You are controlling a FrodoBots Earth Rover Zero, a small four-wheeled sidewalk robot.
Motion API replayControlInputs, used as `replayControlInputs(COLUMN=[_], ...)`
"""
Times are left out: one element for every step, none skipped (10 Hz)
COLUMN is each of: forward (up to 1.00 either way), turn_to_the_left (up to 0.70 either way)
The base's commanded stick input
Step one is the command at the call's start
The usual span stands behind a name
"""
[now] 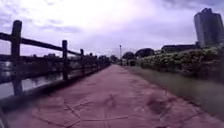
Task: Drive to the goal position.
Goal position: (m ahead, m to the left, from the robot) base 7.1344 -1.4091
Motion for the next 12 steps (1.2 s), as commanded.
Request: replayControlInputs(forward=[1.00, 1.00, 1.00, 1.00, 1.00, 1.00, 1.00, 1.00, 1.00, 1.00, 1.00, 1.00], turn_to_the_left=[0.00, 0.00, 0.00, 0.00, 0.00, 0.00, 0.00, 0.00, 0.00, 0.00, 0.00, 0.00])
